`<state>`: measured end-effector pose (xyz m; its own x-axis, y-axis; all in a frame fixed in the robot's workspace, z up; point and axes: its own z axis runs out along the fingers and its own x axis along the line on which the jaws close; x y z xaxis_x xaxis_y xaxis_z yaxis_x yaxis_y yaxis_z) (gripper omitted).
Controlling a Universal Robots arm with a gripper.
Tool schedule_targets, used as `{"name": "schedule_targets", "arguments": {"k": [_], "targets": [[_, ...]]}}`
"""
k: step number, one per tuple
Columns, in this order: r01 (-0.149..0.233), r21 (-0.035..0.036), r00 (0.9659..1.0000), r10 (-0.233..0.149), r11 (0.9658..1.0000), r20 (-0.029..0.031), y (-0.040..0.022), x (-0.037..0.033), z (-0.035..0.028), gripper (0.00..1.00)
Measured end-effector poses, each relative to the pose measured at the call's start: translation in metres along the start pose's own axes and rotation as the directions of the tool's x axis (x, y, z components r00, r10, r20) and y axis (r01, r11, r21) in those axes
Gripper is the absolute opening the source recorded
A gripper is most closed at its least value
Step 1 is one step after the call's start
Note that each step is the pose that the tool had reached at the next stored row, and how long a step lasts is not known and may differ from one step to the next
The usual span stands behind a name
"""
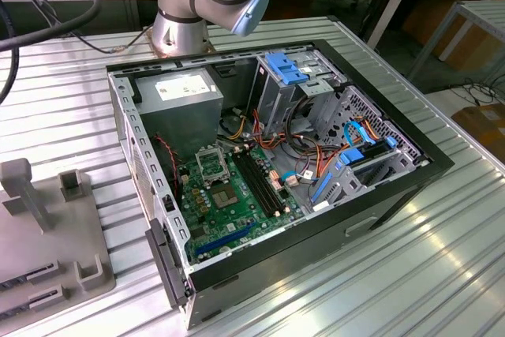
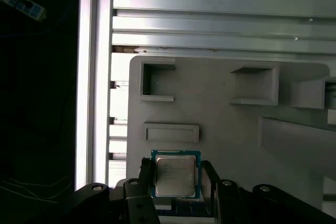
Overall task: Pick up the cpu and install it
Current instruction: 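Pick up the cpu and move it towards the insertion slot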
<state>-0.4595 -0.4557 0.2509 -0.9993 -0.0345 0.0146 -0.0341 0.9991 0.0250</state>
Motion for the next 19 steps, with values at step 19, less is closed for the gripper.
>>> {"name": "schedule_targets", "arguments": {"k": [19], "targets": [[0.000, 0.0000, 1.0000, 0.000, 1.0000, 0.0000, 0.0002, 0.0001, -0.0068, 0.47]]}}
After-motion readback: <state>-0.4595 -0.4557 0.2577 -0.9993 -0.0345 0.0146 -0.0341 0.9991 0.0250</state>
